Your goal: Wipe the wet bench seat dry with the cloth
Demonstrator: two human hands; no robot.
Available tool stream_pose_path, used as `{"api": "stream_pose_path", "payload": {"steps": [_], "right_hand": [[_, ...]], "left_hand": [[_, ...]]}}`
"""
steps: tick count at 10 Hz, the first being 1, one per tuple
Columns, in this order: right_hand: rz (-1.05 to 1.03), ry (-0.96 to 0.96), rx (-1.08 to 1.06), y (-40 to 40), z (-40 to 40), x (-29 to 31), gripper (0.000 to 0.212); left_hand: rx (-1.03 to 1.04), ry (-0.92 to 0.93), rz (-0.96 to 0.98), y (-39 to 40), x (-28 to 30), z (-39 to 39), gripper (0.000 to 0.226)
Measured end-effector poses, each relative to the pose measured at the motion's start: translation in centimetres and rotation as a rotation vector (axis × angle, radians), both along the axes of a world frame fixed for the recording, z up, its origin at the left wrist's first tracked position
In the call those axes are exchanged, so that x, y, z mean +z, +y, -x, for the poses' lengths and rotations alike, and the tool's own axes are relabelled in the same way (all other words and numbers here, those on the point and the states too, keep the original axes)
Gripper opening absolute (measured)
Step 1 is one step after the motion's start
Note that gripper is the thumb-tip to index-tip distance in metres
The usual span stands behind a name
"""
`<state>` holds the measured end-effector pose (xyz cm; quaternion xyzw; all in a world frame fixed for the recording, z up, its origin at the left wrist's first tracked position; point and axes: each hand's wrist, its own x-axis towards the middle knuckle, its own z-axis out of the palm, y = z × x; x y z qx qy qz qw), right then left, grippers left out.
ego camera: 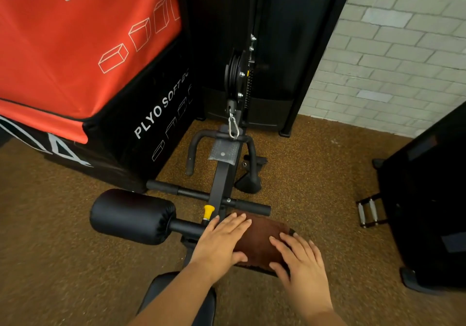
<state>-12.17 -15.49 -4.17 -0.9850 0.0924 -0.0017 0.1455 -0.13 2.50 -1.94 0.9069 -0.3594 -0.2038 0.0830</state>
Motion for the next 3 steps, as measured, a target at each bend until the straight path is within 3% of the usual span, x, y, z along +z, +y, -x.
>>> {"api": "stream_pose_path", "payload": {"steps": [2,3], "right_hand": [[-0.011,0.2,0.056,0.1,-2.1,3.3,0.058],[-0.074,0.209,0.087,-0.8,-3.6,5.9,0.057]], "left_hand": [[-0.064,-0.008,-0.115,-1.4,2.6,-0.6,0.089],[-0.108,-0.018,-0.158,-2.0,5.2,-1.9,0.091]]}}
